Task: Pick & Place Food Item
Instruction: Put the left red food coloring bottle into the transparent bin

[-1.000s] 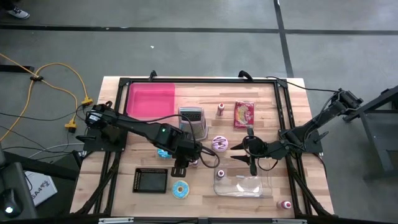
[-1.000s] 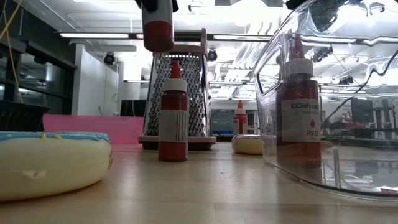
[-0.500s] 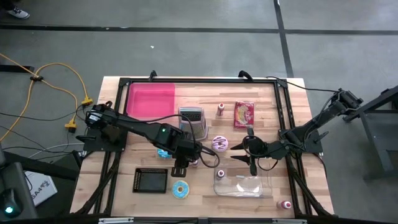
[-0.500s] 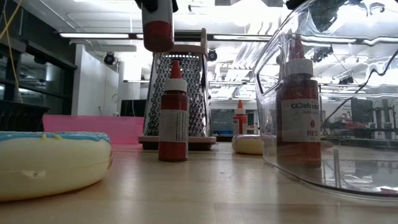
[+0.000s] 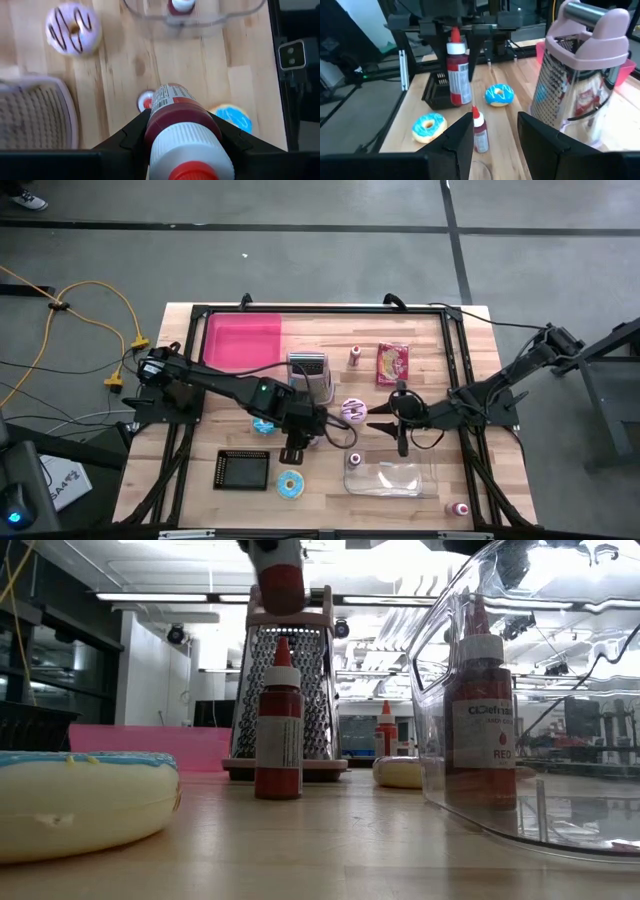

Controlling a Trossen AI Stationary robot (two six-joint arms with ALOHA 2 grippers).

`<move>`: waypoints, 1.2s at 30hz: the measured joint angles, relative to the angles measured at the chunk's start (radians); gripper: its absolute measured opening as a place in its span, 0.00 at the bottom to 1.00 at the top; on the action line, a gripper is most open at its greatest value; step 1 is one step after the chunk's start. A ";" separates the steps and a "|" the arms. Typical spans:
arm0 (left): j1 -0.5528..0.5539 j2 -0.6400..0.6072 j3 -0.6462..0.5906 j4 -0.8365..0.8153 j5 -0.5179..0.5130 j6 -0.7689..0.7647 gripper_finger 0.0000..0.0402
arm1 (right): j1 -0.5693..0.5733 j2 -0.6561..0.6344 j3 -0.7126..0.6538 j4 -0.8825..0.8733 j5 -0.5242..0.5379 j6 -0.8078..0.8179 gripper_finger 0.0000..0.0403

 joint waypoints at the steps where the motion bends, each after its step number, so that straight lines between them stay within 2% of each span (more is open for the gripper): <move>1: 0.000 0.000 0.000 0.012 -0.014 0.013 0.36 | -0.007 0.004 0.000 0.004 -0.012 -0.003 0.35; 9: 0.005 0.000 0.000 0.109 -0.097 0.065 0.36 | -0.071 0.117 0.000 0.092 -0.161 -0.030 0.35; 16: 0.007 0.000 0.000 0.155 -0.124 0.066 0.36 | -0.098 0.244 0.000 0.233 -0.172 -0.116 0.43; 25: 0.007 0.000 0.000 0.188 -0.124 0.079 0.36 | -0.114 0.266 0.000 0.267 -0.191 -0.096 0.61; 29: 0.007 0.000 0.000 0.229 -0.149 0.096 0.36 | -0.135 0.266 0.000 0.276 -0.240 -0.079 0.63; 36: 0.008 -0.001 0.000 0.249 -0.162 0.117 0.36 | -0.137 0.266 0.000 0.301 -0.248 -0.080 0.63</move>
